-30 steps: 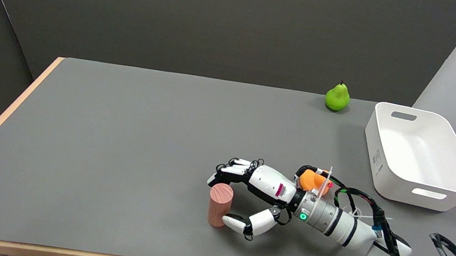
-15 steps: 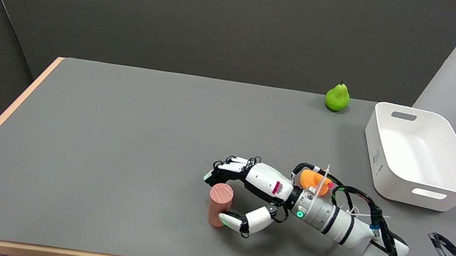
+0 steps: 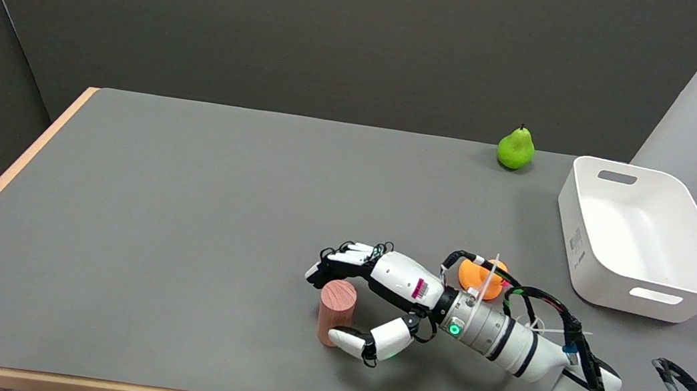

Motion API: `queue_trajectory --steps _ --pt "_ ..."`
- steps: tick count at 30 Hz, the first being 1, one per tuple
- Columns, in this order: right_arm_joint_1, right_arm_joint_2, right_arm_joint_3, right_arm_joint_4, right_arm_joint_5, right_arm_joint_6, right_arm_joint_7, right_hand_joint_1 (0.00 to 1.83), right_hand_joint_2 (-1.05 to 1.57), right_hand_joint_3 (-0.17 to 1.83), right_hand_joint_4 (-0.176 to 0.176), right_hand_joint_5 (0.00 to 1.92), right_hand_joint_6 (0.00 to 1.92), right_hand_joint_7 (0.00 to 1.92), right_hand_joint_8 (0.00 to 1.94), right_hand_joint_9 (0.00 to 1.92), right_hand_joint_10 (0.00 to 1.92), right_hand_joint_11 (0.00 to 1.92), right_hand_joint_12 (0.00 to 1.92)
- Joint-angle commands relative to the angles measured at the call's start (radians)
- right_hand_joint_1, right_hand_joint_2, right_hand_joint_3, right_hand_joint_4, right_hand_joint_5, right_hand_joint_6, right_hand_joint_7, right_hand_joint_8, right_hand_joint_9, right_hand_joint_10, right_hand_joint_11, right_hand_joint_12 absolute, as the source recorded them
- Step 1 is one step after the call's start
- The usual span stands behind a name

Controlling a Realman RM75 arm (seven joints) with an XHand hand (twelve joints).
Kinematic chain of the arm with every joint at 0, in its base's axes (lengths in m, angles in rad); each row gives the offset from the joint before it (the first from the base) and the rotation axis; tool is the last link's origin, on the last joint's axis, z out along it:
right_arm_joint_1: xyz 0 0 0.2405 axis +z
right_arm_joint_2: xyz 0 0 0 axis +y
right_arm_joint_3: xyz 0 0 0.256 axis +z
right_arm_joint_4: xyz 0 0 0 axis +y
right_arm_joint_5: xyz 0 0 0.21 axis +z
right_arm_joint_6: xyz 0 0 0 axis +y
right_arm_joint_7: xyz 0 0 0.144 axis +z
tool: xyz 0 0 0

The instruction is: Pick up the wooden cylinder.

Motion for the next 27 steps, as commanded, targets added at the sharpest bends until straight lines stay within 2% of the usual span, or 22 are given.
queue_trajectory --steps 1,4,10,16,17,19,21,23,25,27 --pt "-0.025 -0.001 -0.018 0.008 0.049 0.04 0.003 0.63 0.65 0.92 -0.15 0.37 0.72 0.53 0.68 0.46 1.07 0.26 1.45" --pt "-0.027 -0.001 -0.02 0.009 0.05 0.046 0.003 0.73 0.67 0.9 -0.144 0.4 0.8 0.54 0.68 0.46 1.11 0.25 1.47" --pt "-0.027 -0.002 -0.022 0.01 0.05 0.042 0.003 0.75 0.7 0.87 -0.14 0.45 0.99 0.56 0.72 0.48 1.13 0.27 1.47" --pt "-0.032 -0.008 -0.025 0.003 0.082 0.041 -0.007 0.79 0.75 0.86 -0.157 0.52 1.16 0.65 0.86 0.56 1.2 0.32 1.52" --pt "-0.032 -0.008 -0.026 0.002 0.087 0.043 -0.016 0.84 0.83 0.76 -0.142 0.56 1.25 0.68 0.92 0.59 1.22 0.34 1.54" --pt "-0.035 -0.008 -0.031 0.002 0.107 0.048 -0.051 0.99 1.08 0.44 -0.082 0.68 1.52 0.77 1.06 0.69 1.31 0.4 1.62" --pt "-0.036 -0.008 -0.039 0.002 0.126 0.048 -0.079 0.99 1.05 0.49 -0.066 0.7 1.52 0.8 1.13 0.72 1.35 0.43 1.64" --pt "-0.037 -0.008 -0.042 0.002 0.138 0.05 -0.1 1.0 1.02 0.54 -0.065 0.71 1.53 0.81 1.24 0.74 1.4 0.46 1.65" --pt "-0.037 -0.008 -0.043 0.002 0.141 0.052 -0.116 1.16 1.03 0.43 -0.042 0.67 1.54 0.88 1.29 0.78 1.4 0.48 1.66" --pt "-0.037 -0.008 -0.043 0.002 0.141 0.053 -0.126 0.98 1.05 0.55 -0.088 0.68 1.59 0.87 1.4 0.84 1.49 0.52 1.67"
